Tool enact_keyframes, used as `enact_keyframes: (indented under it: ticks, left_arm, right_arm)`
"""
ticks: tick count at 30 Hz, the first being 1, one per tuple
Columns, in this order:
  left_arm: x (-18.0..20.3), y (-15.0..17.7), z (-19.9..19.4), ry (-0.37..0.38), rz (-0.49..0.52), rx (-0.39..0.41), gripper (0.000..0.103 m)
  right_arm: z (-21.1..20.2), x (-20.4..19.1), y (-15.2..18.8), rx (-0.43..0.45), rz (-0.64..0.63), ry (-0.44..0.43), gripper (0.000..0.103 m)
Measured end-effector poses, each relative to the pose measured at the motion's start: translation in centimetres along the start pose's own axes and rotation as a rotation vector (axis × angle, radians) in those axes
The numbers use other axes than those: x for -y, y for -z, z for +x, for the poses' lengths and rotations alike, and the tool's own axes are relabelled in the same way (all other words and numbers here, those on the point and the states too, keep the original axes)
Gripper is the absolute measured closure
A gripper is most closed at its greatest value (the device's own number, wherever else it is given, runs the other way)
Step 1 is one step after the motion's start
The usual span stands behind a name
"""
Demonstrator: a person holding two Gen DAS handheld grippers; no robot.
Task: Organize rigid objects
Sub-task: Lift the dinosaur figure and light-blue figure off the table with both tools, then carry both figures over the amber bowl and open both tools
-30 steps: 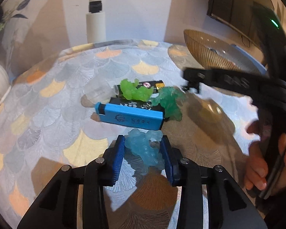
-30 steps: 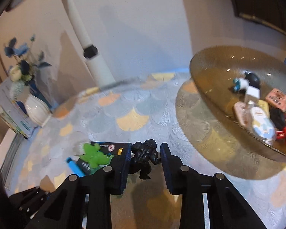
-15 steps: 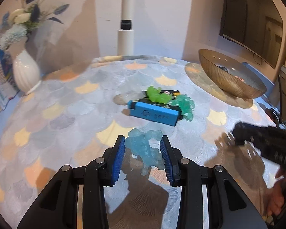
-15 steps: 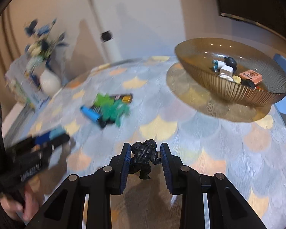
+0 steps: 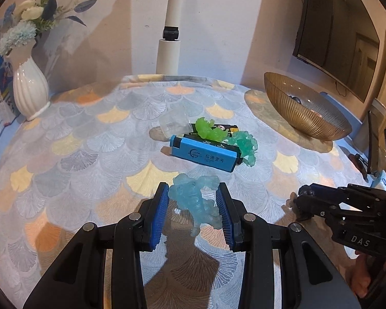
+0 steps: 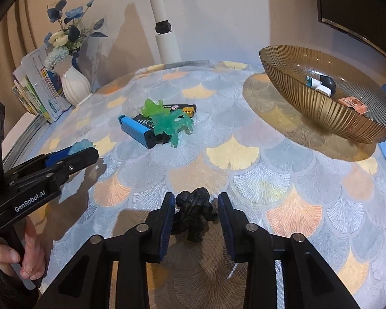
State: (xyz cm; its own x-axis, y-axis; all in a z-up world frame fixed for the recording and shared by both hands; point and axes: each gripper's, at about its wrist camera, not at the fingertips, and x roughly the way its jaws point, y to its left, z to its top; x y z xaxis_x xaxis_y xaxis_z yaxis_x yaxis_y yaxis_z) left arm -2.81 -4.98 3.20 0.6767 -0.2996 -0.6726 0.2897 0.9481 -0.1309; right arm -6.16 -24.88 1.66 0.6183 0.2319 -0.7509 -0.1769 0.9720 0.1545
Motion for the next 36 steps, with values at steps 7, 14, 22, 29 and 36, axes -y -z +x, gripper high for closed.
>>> enact_keyframes:
  ticks: [7,14,22,29,36]
  left_arm:
    - [0.0,0.0,0.0,0.009,0.001,0.002,0.068]
    - [0.0,0.0,0.0,0.014,0.006,0.000,0.068]
    - [0.2,-0.1,-0.2,0.006,0.014,0.009,0.068]
    - [1.4,-2.5,-3.3,0.029,0.045,0.102,0.068]
    - [6.3,-9.3,-4.9,0.108,0.143,0.187,0.068]
  right_arm:
    - [-0.6,-0.3,0.0,0.022,-0.009,0.004,0.041]
    - [0.3,-0.5,0.0,-0.026,-0.008,0.017,0.039]
    - [0.3,-1.8,0.1,-0.005,-0.079,0.083,0.070]
    - [-3.2,0.5,-0.7,0.094,0.019,-0.019,0.070]
    - [-11.0,5.4,-5.5,0.259,0.108,0.046,0.070]
